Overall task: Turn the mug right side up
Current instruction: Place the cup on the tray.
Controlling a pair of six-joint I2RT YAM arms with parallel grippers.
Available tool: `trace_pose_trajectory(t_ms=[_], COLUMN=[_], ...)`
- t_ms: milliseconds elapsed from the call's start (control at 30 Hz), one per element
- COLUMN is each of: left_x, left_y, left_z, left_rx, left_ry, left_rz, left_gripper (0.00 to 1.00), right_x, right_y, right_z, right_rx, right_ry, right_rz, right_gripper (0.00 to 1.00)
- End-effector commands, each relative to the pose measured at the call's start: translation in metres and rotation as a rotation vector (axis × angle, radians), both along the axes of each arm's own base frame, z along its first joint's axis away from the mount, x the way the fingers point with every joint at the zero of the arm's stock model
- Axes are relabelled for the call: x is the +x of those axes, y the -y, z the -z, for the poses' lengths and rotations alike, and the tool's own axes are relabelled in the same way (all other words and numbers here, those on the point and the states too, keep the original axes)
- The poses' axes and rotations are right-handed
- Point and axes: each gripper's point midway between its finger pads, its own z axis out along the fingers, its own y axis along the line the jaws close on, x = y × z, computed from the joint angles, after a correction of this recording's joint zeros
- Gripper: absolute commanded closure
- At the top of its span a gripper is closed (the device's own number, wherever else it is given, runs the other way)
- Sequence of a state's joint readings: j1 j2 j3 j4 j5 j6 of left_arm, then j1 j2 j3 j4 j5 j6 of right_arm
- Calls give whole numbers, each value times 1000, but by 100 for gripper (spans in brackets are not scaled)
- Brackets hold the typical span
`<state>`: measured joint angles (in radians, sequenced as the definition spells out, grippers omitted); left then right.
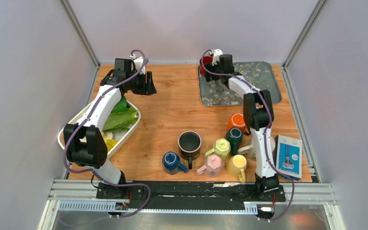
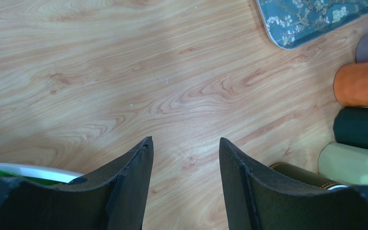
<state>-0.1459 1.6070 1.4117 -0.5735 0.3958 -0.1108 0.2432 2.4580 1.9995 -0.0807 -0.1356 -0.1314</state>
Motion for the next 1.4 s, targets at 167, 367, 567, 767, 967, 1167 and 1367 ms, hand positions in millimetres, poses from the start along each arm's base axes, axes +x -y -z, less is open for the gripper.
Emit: trace_pose_trajectory(t_ms=[167, 367, 567, 767, 967, 1167, 1367], left_x=[12, 21, 19, 8, 12, 13, 4], left_y=[7, 9, 16, 9, 8, 13, 25], left_z=[-10, -13, -22, -36, -37, -32, -20], left_rx=[-21, -25, 2, 49, 77, 151, 117], left_ry=[56, 100, 140, 172, 292, 393, 359], left_rz=[8, -19, 25, 40, 52, 156, 197], left_gripper=[37, 29, 29, 29, 29, 30, 31], right_x=[-35, -33, -45, -71, -108, -210, -245], right_y=[3, 8, -4, 32, 86, 118, 140], right_z=[-119, -153, -193, -230, -205, -168, -137], right_rx=[57, 23, -114, -283, -160, -228, -143], right_ry=[120, 203, 347, 410, 203, 66, -82], right_rz=[-55, 82, 109, 152, 132, 64, 169], right_gripper=[0, 0, 0, 0, 0, 0, 0])
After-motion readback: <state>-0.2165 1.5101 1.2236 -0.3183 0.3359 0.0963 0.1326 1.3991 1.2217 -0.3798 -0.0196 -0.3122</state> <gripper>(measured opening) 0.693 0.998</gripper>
